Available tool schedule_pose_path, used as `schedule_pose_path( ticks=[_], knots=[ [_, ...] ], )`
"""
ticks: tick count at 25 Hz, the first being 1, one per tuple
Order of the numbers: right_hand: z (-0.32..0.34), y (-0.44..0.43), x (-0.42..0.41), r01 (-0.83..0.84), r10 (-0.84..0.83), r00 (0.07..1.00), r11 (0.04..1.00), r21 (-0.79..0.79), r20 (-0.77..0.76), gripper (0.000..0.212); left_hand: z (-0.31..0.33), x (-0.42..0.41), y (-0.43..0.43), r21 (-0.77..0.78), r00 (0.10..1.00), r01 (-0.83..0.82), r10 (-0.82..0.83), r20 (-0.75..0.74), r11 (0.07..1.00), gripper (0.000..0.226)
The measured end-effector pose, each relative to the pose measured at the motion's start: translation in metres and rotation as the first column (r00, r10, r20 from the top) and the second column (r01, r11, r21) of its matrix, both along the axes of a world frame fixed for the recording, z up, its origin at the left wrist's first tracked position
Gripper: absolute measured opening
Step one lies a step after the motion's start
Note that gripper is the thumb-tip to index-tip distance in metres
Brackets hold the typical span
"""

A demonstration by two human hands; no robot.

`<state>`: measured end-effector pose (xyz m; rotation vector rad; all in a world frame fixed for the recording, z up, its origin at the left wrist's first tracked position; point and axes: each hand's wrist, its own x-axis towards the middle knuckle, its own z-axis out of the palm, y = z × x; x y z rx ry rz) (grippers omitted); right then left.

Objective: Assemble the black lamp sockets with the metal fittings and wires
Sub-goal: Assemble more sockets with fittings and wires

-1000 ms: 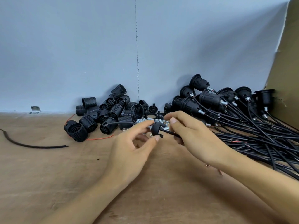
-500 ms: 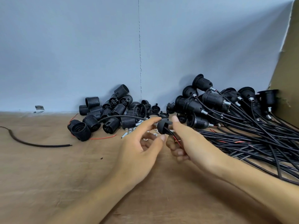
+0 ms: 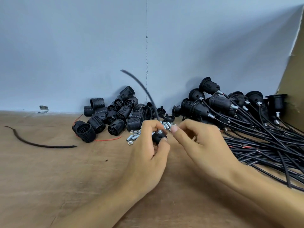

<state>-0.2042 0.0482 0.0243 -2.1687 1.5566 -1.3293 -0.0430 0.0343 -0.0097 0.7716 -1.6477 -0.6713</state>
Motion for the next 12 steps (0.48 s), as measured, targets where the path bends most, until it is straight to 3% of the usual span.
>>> schedule_pose_path(
  ticks=[2, 4, 6, 9, 12],
  knots=[
    [0.007, 0.001, -0.004, -0.027, -0.023, 0.985, 0.957, -0.290, -0.168, 0.014, -0.001, 0.004, -0.002, -0.031, 0.979, 0.055, -0.048, 0.200, 0.998, 0.026],
    [0.010, -0.004, -0.010, -0.127, -0.089, 0.904, 0.878, -0.461, -0.419, 0.013, 0.001, 0.004, -0.003, -0.029, 0.943, 0.089, -0.075, 0.323, 0.996, 0.032],
    [0.006, -0.009, -0.020, -0.204, -0.095, 0.802, 0.884, -0.420, -0.589, 0.020, 0.000, 0.003, -0.002, -0.020, 0.929, 0.087, -0.074, 0.363, 0.996, 0.033],
    [-0.003, -0.010, -0.030, -0.168, -0.005, 0.762, 0.964, -0.205, -0.648, 0.029, -0.002, 0.007, -0.005, -0.014, 0.939, 0.026, -0.020, 0.344, 1.000, 0.033],
    [0.000, -0.015, -0.038, -0.069, -0.110, 0.728, 0.970, -0.232, -0.677, 0.035, -0.004, 0.013, -0.012, 0.074, 0.962, -0.023, 0.002, 0.273, 0.997, 0.039]
  ],
)
